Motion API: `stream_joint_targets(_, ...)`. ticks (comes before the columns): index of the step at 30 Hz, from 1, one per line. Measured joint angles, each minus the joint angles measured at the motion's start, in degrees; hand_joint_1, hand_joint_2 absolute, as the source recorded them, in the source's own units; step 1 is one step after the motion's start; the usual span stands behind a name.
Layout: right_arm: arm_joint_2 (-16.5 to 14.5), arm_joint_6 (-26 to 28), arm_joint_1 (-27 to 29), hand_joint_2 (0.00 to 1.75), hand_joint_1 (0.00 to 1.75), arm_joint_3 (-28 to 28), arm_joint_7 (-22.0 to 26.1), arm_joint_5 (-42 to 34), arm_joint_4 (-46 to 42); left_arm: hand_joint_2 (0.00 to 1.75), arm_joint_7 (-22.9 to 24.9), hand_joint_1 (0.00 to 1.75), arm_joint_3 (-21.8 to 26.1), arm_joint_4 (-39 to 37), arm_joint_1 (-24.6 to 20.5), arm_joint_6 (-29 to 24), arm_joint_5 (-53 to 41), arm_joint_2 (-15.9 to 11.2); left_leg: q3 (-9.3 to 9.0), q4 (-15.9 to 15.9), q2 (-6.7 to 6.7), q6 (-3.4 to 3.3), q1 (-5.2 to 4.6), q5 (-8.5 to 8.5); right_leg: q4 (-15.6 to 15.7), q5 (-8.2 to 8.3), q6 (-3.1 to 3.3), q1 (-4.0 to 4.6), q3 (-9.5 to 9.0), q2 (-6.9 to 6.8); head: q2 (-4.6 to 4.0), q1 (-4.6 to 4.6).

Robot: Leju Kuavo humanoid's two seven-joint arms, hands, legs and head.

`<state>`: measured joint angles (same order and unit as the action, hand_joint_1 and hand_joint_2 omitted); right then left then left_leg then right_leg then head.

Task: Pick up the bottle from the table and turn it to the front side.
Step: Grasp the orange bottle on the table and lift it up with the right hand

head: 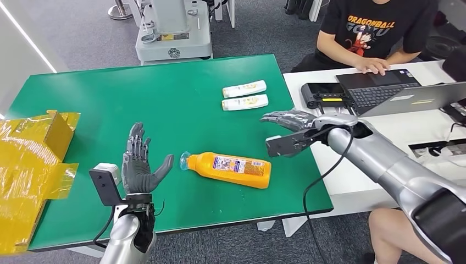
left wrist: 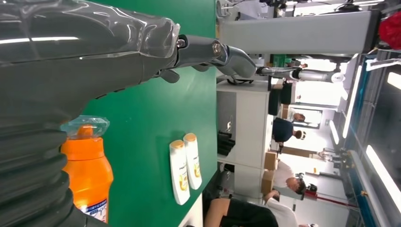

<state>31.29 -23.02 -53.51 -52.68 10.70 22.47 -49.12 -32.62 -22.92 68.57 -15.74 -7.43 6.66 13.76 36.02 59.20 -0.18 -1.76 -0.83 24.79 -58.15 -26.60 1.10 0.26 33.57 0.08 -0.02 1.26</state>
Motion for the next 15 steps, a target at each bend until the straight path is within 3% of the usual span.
stream_joint_targets(8,-9.8,4.4,-4.6,1.75,0.00,-4.3,2.7,-0.6,8.5,1.75,-0.3,0.00,0.0,-0.1,-0.1,-0.8,0.3,-0.2,0.00,0.0,-0.06,0.04,0.08,-0.02,0.0,-0.01,0.01,0.07,0.01,-0.04,0.00,0.00)
stream_joint_targets(15,-15.3,7.3,-4.5,1.75,0.00,-5.7,4.0,-1.5,13.0,1.75,-0.4,0.00,0.0,-0.7,-0.2,-0.6,0.2,-0.2,0.01,0.0,-0.06,0.04,0.07,-0.02,0.0,-0.01,0.01,0.07,0.01,-0.05,0.00,0.01)
